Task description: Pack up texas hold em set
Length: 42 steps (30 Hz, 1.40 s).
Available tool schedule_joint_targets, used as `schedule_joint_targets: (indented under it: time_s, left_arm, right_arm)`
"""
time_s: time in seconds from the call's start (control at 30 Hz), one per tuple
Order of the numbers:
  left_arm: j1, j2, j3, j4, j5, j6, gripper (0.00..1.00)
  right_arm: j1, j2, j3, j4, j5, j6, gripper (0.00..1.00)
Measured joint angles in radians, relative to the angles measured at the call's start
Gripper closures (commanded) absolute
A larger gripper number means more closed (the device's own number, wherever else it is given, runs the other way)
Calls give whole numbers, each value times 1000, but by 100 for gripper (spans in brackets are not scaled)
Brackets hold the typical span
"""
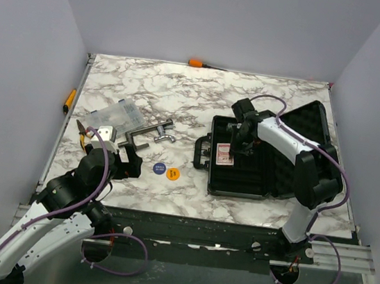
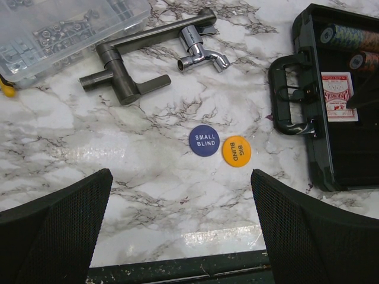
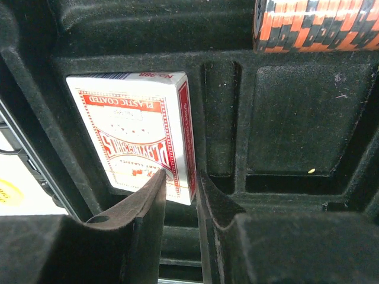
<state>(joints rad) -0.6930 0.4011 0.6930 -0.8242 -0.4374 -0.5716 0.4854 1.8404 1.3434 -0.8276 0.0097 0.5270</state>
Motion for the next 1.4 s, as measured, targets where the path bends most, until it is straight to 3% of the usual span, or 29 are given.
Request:
schedule_joint_targets:
  time_s: [0.93,1.4]
  left_arm:
    - [6,0,-2,0,5,1,1]
    - [6,12,-2,3,21,8,1]
  right_arm:
    - [-16,-62,-166,180,-26,46,99]
    - [-16,-72,-195,206,11,94,100]
